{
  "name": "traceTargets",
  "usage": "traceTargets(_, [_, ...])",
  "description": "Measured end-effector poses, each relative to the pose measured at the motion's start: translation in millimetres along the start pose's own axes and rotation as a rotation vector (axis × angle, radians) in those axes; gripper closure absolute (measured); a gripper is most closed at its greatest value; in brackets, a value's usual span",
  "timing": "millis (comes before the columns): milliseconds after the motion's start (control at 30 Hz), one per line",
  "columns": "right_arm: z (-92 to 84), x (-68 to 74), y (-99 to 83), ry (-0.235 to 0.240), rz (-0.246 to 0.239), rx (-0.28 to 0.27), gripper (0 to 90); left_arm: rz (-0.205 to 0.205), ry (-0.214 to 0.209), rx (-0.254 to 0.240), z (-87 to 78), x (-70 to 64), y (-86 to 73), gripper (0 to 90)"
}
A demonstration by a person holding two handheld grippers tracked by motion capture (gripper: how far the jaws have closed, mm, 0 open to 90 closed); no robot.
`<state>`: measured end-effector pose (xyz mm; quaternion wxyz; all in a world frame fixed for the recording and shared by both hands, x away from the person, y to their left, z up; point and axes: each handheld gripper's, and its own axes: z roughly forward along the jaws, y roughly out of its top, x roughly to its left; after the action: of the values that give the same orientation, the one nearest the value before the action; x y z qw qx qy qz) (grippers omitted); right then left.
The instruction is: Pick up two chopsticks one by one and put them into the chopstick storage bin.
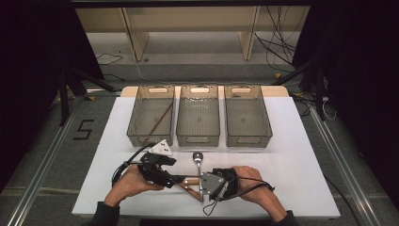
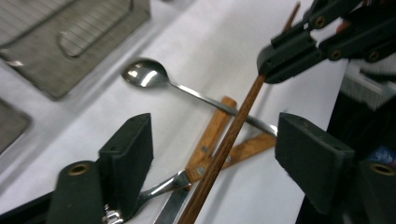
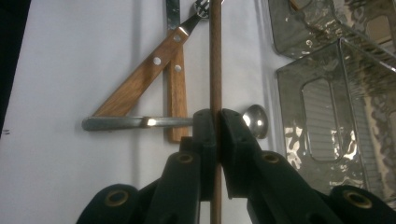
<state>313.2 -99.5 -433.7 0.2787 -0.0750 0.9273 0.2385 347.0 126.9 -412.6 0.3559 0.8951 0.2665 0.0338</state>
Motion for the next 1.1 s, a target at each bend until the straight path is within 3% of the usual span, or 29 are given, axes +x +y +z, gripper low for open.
traceTargets(200, [0.7, 6.5, 5.1, -0.009, -0.07, -0.008, 85.4, 0.089, -0.054, 0.104, 12.8, -6.6, 6.2, 40.6])
traceTargets(467, [-0.1, 10.8, 8.2, 0.003, -0.091, -0.005, 85.4, 0.168, -0.086, 0.181, 23.6, -15.2, 9.5, 54.3])
traceTargets(500, [-0.1, 11.8, 8.6, 0.001, -0.082, -0.006, 85.4, 0.174, -0.09, 0.191, 24.2, -15.4, 9.8, 56.1])
traceTargets(633, [0.6, 12.1, 9.5, 0.011, -0.128, -0.006, 85.4, 0.192, -0.102, 0.21, 27.0, -17.0, 10.2, 62.2])
traceTargets(700, [1.1, 15.1, 10.3, 0.016, -0.11, -0.005, 85.3, 0.203, -0.104, 0.221, 29.3, -18.0, 10.8, 64.2])
traceTargets(733, [1.5, 14.0, 10.7, 0.017, -0.141, -0.007, 85.3, 0.21, -0.107, 0.23, 30.6, -18.6, 11.2, 65.4])
traceTargets(833, [2.8, 17.7, 12.2, 0.028, -0.131, -0.012, 85.3, 0.217, -0.117, 0.246, 33.8, -19.7, 12.1, 67.8])
traceTargets(1100, [3.6, 18.6, 13.3, 0.042, -0.167, -0.009, 85.3, 0.23, -0.137, 0.278, 38.7, -20.7, 13.3, 75.7])
